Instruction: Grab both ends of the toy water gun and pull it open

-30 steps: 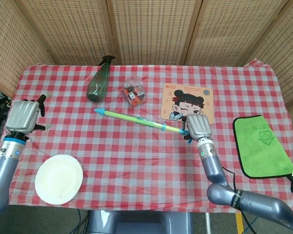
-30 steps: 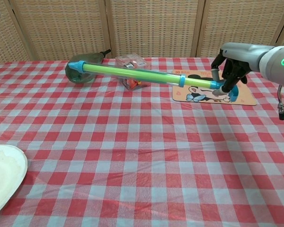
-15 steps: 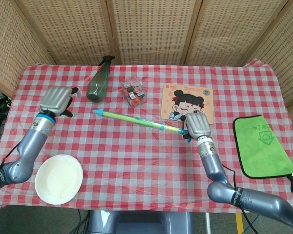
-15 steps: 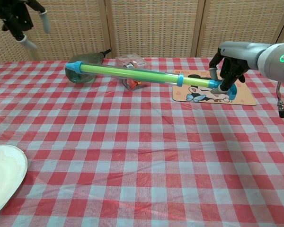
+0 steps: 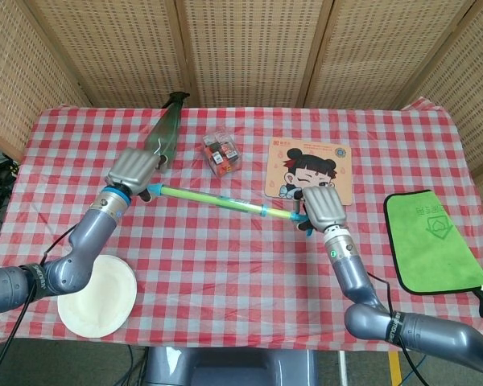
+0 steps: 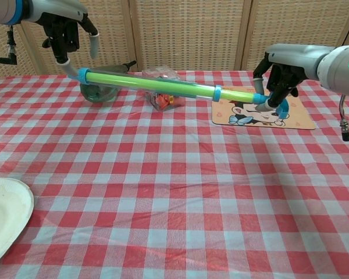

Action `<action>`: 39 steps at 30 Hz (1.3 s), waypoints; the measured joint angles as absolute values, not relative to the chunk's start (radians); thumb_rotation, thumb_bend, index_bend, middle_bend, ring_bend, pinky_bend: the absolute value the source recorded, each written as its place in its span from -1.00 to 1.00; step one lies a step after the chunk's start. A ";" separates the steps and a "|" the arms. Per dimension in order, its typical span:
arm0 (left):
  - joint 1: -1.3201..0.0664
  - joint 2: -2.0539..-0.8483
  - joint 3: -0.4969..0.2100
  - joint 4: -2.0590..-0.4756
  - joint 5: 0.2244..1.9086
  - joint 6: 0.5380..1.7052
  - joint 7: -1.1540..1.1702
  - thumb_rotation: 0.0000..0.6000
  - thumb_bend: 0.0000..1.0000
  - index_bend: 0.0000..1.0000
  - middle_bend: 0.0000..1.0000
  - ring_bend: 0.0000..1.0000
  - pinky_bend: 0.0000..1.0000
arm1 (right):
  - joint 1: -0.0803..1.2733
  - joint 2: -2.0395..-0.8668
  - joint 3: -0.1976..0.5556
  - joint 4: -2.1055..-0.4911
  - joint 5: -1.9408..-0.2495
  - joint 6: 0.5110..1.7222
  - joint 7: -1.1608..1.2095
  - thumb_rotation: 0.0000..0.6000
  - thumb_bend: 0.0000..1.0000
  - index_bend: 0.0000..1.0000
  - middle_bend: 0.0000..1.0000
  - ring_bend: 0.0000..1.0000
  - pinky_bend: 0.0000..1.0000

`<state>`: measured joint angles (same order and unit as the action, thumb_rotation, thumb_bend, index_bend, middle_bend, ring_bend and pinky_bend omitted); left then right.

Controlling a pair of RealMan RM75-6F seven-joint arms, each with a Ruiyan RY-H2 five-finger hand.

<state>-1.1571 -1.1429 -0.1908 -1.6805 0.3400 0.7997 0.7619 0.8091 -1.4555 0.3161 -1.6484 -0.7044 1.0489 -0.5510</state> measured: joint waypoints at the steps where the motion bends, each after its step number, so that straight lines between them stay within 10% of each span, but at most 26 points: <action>1: -1.163 -1.146 -0.186 -1.682 0.335 0.805 0.764 1.00 -0.61 -0.24 0.71 0.54 0.35 | 0.810 -1.455 0.314 -1.648 -0.705 1.049 -0.549 1.00 -0.04 0.59 1.00 1.00 0.45; 39: -1.269 -1.259 -0.071 -1.655 0.302 0.839 0.758 1.00 -0.60 -0.01 0.71 0.54 0.35 | 0.830 -1.448 0.265 -1.649 -0.730 1.041 -0.495 1.00 -0.06 0.60 1.00 1.00 0.45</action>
